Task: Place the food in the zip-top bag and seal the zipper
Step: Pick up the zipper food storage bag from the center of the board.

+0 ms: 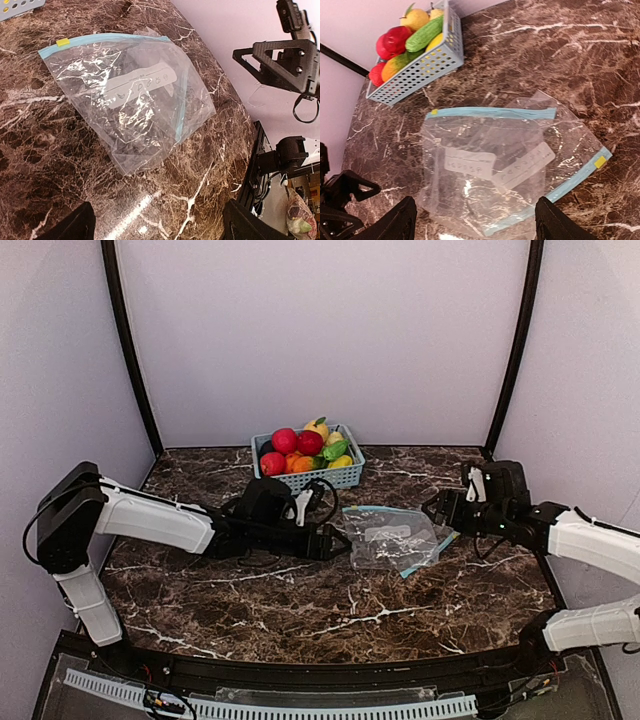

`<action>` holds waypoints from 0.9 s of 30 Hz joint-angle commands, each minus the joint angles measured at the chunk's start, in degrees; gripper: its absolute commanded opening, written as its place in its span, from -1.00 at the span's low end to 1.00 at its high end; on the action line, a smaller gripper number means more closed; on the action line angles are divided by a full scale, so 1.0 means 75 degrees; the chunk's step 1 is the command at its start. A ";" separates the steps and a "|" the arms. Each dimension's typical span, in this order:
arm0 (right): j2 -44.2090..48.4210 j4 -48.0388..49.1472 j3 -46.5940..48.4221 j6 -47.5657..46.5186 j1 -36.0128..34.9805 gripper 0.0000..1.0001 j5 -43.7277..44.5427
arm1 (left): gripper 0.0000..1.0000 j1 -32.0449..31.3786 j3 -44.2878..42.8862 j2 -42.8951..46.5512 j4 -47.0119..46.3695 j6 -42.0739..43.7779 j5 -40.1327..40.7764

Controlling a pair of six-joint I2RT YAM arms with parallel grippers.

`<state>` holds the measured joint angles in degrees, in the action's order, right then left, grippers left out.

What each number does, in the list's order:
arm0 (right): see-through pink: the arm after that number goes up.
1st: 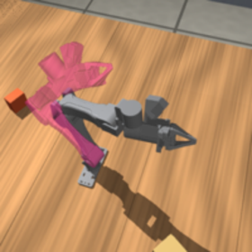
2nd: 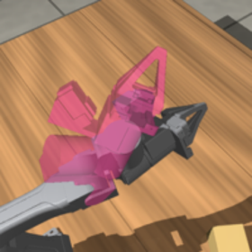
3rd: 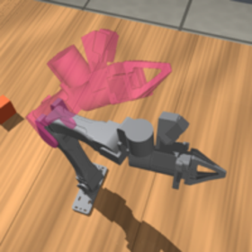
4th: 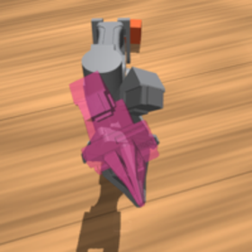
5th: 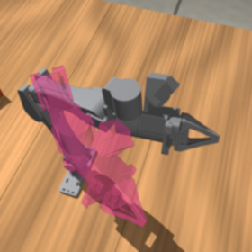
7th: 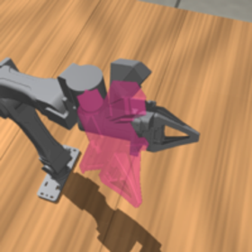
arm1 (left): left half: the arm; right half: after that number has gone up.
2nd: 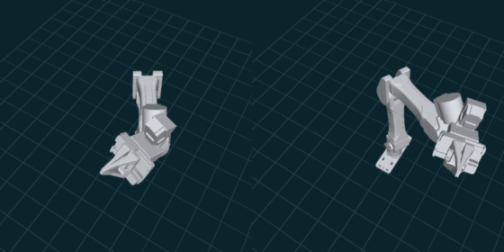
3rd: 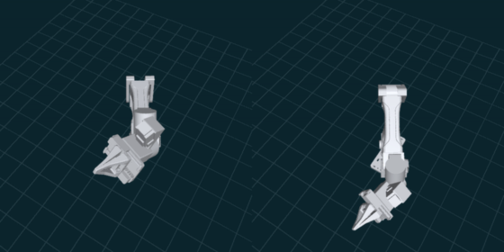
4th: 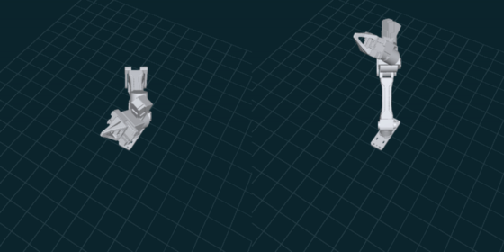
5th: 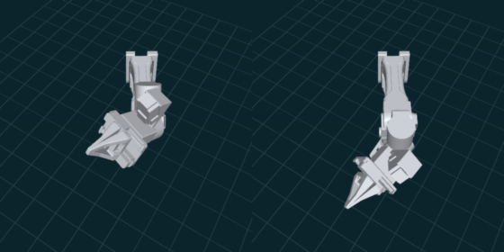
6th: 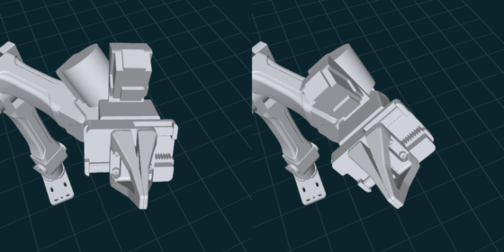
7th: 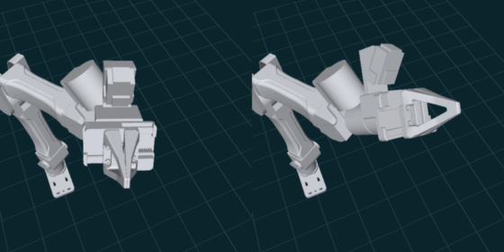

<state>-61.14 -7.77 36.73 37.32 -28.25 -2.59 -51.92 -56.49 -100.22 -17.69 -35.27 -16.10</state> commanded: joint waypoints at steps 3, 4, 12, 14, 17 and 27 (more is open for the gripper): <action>-0.0895 0.0913 -0.0641 -0.0311 0.0941 0.62 -0.1423 | 0.77 -0.0006 0.0505 0.0688 -0.0199 -0.0415 0.0049; -0.1026 0.1169 -0.0704 -0.0353 0.1007 0.63 -0.1585 | 0.77 -0.0004 0.0544 0.0750 -0.0141 -0.0409 0.0102; -0.2275 0.2359 -0.0529 -0.0957 0.1245 0.40 -0.2385 | 0.78 -0.0014 0.0896 0.1336 0.0027 -0.0603 0.0219; -0.2628 0.2541 -0.0445 -0.1163 0.1288 0.36 -0.2536 | 0.77 -0.0015 0.0944 0.1470 0.0052 -0.0660 0.0221; -0.2977 0.2873 -0.0313 -0.1426 0.1307 0.06 -0.3147 | 0.78 -0.0010 0.0987 0.1573 0.0107 -0.0718 0.0230; -0.1385 0.3670 -0.0909 -0.1363 0.1011 -1.00 -0.4329 | 0.83 -0.0009 0.0784 0.1933 0.0291 -0.0861 0.0393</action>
<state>-77.54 15.33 31.70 27.66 -19.14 -31.40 -51.92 -50.06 -88.16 -16.62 -40.99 -14.06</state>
